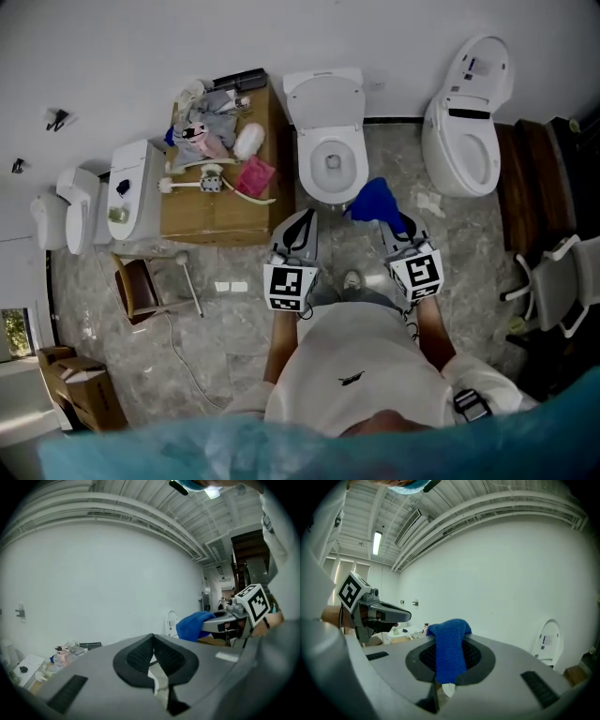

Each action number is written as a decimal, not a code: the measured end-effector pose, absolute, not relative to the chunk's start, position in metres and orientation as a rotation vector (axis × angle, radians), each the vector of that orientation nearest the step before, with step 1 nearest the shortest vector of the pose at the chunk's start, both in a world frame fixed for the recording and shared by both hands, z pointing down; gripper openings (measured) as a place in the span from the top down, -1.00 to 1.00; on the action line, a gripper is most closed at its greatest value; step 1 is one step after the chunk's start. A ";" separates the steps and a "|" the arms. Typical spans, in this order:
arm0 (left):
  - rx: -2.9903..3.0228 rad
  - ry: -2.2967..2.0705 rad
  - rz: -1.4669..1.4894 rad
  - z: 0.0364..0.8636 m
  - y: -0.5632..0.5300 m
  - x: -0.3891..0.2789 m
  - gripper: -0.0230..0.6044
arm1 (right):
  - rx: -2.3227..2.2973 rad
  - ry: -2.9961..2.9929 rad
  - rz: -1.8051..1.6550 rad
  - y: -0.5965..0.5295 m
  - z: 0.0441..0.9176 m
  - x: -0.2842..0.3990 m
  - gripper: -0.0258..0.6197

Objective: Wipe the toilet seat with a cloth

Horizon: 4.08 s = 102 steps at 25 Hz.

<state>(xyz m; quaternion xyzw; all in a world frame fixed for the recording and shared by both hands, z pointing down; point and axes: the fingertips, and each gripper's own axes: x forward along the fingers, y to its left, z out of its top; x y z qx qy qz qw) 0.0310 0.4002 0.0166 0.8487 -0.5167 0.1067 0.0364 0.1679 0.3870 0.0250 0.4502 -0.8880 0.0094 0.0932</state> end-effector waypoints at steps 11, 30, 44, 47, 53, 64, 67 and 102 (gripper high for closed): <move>2.592 -1.607 0.333 0.024 0.331 0.037 0.90 | 1.306 -2.660 0.045 0.314 0.031 0.169 0.85; 2.583 -1.422 0.380 0.087 0.149 0.000 0.90 | 1.334 -2.557 0.176 0.143 0.086 0.122 0.85; 2.511 -1.233 0.432 0.179 0.024 -0.023 0.90 | 1.375 -2.336 0.371 0.032 0.197 0.111 0.85; 2.486 -1.204 0.441 0.200 0.007 -0.017 0.90 | 1.376 -2.288 0.395 0.019 0.223 0.118 0.85; 2.447 -1.171 0.458 0.245 -0.019 0.002 0.90 | 1.384 -2.201 0.430 -0.005 0.274 0.143 0.85; 2.289 -1.237 0.516 0.341 -0.040 0.032 0.90 | 1.226 -2.143 0.432 -0.045 0.384 0.183 0.85; 2.249 -1.253 0.533 0.371 -0.047 0.040 0.90 | 1.161 -2.131 0.439 -0.055 0.420 0.191 0.85; 2.052 -1.248 0.546 0.593 -0.075 0.095 0.90 | 0.617 -1.917 0.013 -0.111 0.691 0.216 0.85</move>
